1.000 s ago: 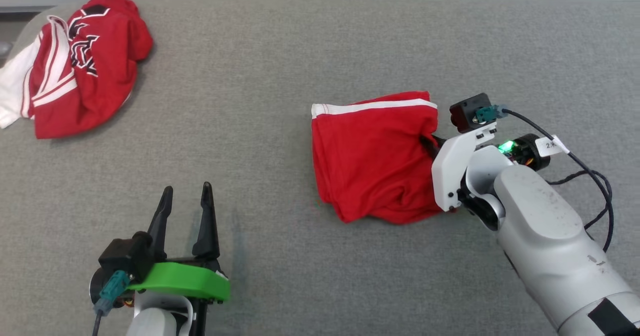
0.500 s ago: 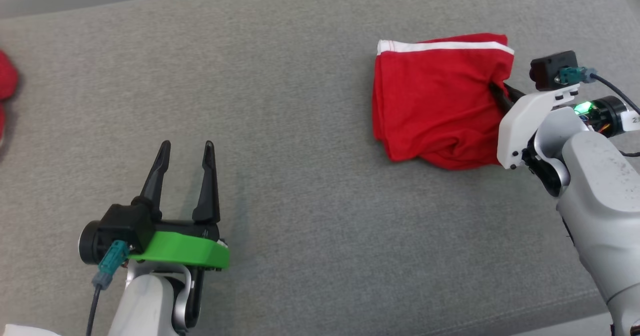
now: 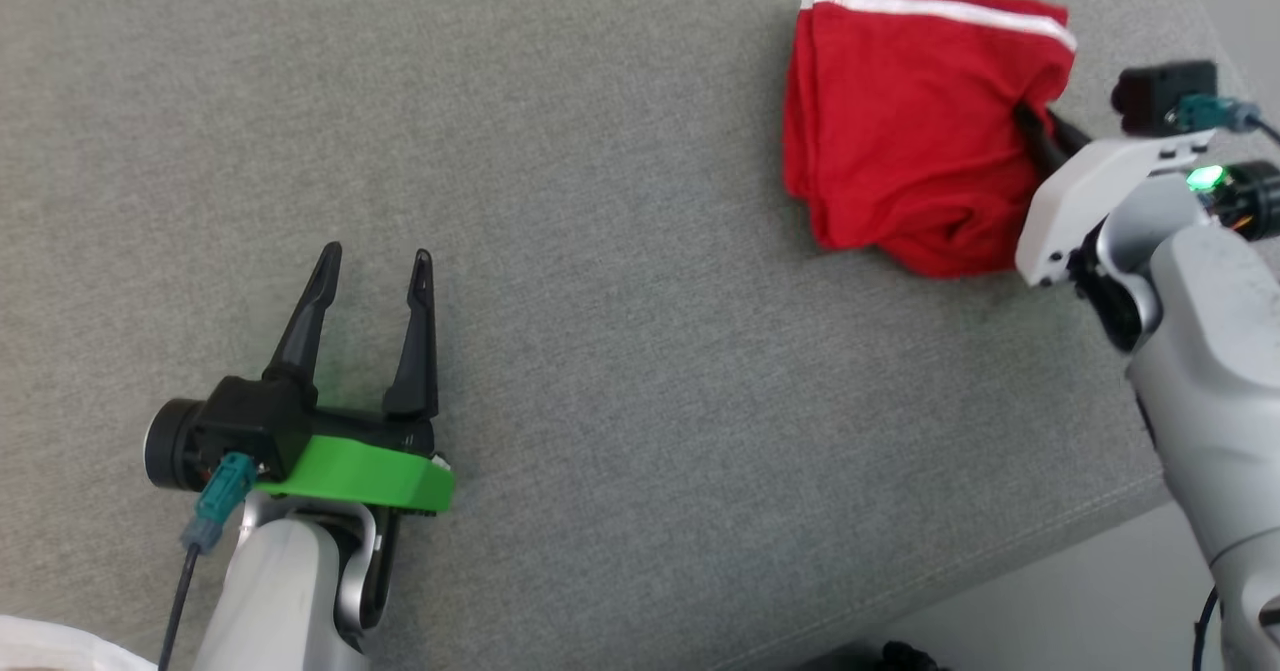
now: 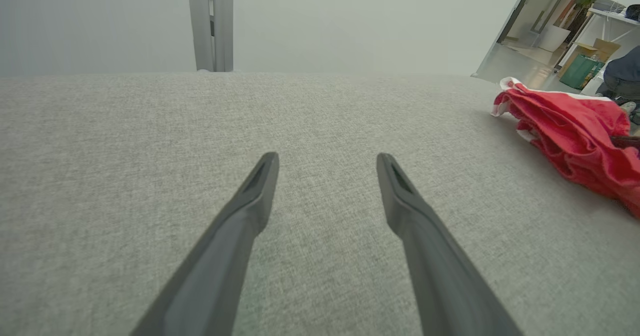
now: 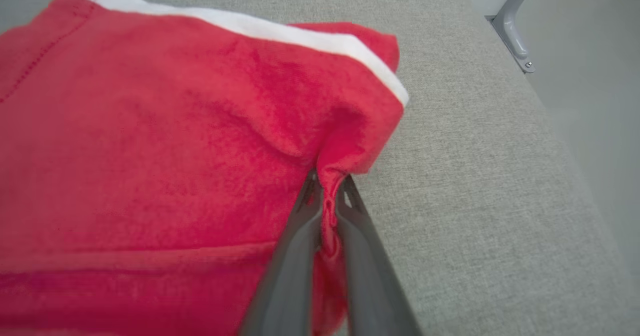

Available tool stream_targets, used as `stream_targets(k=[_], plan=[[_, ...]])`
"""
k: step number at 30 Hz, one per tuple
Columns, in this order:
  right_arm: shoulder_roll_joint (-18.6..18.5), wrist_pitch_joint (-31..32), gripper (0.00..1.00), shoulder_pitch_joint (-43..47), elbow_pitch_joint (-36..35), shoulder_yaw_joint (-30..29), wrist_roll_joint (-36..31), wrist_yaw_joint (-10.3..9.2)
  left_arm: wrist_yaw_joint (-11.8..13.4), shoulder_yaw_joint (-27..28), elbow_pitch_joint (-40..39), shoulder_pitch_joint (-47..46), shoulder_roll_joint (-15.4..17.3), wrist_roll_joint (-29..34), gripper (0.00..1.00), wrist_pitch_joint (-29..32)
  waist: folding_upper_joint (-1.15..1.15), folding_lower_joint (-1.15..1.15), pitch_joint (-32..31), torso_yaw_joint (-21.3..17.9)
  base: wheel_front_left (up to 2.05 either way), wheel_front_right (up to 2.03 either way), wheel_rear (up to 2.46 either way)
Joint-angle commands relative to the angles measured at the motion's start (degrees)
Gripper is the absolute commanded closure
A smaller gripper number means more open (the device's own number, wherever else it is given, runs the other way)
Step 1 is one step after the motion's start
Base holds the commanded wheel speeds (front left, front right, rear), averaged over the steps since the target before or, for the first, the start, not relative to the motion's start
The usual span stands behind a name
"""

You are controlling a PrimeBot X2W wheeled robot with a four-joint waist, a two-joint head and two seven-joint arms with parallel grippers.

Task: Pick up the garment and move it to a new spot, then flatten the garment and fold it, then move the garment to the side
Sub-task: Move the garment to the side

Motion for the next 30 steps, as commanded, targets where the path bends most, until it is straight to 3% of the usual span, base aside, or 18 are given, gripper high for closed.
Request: stream_targets(k=[1,6,13,19,21,22,30], plan=[[-0.6,-0.2,1.00,-1.8,0.5,-0.7,-0.6,-0.08,-0.2,0.2,-0.4,-1.3,0.6,0.5,0.00,0.0,0.00,0.00,2.3,0.4,0.00,0.00,0.00],[-2.9,0.2,1.00,-7.0,2.5,-3.4,-1.7,-0.08,-0.2,0.7,-1.6,-2.1,0.4,0.6,0.00,0.0,0.00,0.00,4.1,3.5,0.00,0.00,0.00],[-9.7,1.8,1.00,-13.4,7.2,-8.1,-4.9,-0.08,-0.2,1.0,-3.6,-2.9,-0.3,0.7,0.00,0.0,0.00,0.00,6.3,8.3,0.00,0.00,0.00],[-13.6,1.3,1.00,-14.9,10.2,-11.9,-8.2,-0.08,-0.2,1.4,-4.5,-2.2,-0.9,0.9,0.00,0.0,0.00,0.00,6.7,10.0,0.00,0.00,0.00],[-14.3,-0.4,0.59,-15.4,10.6,-13.0,-9.4,-0.08,-0.2,1.4,-4.5,-2.2,-1.0,1.0,0.00,0.0,0.00,0.00,6.8,10.3,0.00,0.00,0.00],[-14.0,-1.9,0.00,-15.5,10.3,-13.6,-10.3,-0.08,-0.2,1.5,-4.4,-2.2,-1.1,1.1,0.00,0.0,0.00,0.00,6.8,10.3,0.00,0.00,0.00],[-10.4,-8.9,0.00,-15.6,10.7,-16.3,-14.0,-0.08,-0.2,1.4,-3.5,-2.4,-1.4,1.3,0.00,0.0,0.00,0.00,5.7,9.7,0.00,0.00,0.00]])
